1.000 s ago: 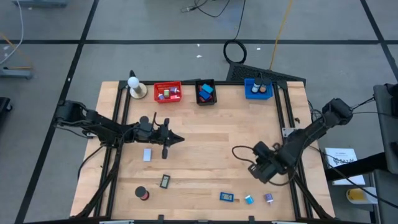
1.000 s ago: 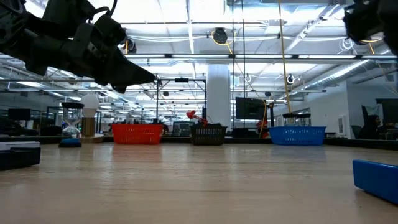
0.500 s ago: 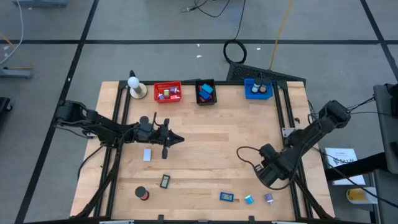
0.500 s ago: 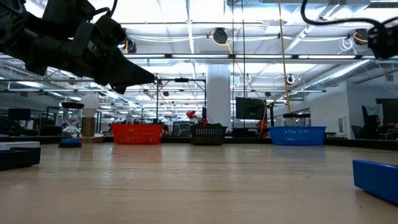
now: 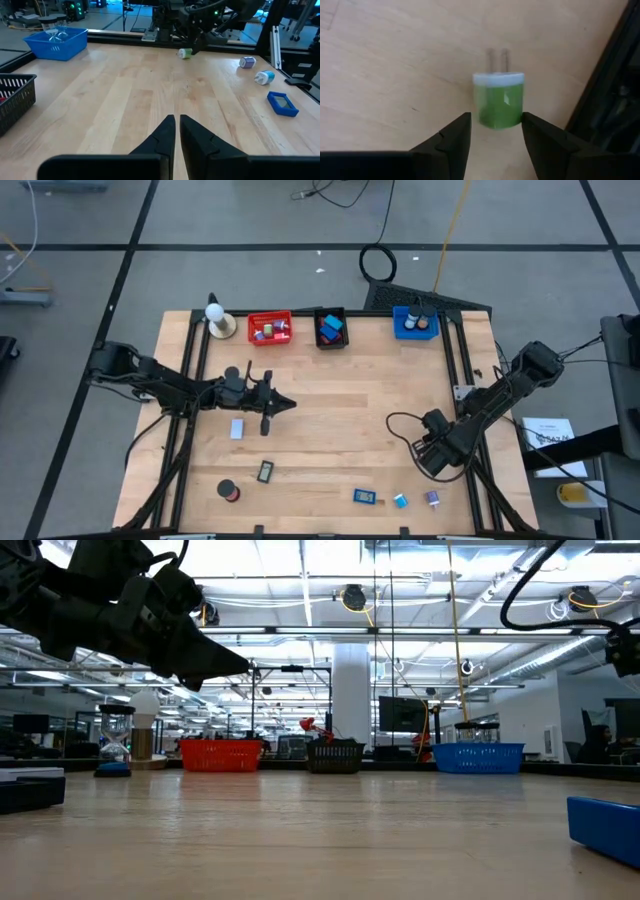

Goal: Pick & Place Office items
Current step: Put the green charger adapter into the red bin

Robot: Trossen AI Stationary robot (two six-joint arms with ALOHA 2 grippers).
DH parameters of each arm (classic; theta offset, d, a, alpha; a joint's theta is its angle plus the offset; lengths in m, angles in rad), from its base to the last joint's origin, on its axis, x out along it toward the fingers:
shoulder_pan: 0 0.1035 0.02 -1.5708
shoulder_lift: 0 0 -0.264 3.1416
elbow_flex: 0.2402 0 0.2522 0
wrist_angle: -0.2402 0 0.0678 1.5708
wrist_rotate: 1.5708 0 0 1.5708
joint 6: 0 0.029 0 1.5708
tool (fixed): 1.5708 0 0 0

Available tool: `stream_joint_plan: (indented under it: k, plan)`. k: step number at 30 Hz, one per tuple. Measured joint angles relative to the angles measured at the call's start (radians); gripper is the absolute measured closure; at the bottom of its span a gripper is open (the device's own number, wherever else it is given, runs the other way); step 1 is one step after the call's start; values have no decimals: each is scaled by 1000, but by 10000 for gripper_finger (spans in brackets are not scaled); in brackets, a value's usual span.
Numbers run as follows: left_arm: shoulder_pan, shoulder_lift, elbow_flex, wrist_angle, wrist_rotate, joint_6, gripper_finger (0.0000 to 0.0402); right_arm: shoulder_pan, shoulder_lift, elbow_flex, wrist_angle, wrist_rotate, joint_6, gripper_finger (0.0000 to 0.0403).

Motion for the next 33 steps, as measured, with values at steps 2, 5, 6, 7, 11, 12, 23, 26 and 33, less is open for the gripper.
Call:
stream_joint_plan:
  k: [2,5,6,7,11,12,23,26,33]
  plan:
    - [0,0,0,0,0,0,371,0,0,-14,30,2,-5,240]
    - [0,0,0,0,0,-1,371,0,0,-34,63,3,-13,249]
    - [0,0,0,0,0,-1,371,0,0,-41,75,4,-16,253]
    - [0,0,0,0,0,-1,371,0,0,-48,85,8,-17,257]
    - [0,0,0,0,0,-1,371,0,0,-64,115,31,-19,273]
    - [0,0,0,0,0,-1,371,0,0,-64,117,31,-20,276]
    - [0,0,0,1,0,-1,371,-31,-60,-64,129,26,-42,253]
    - [0,0,0,1,0,-1,371,-48,-96,-64,127,28,-42,240]
    - [0,0,0,2,0,-1,371,-90,-123,-62,80,60,-14,223]
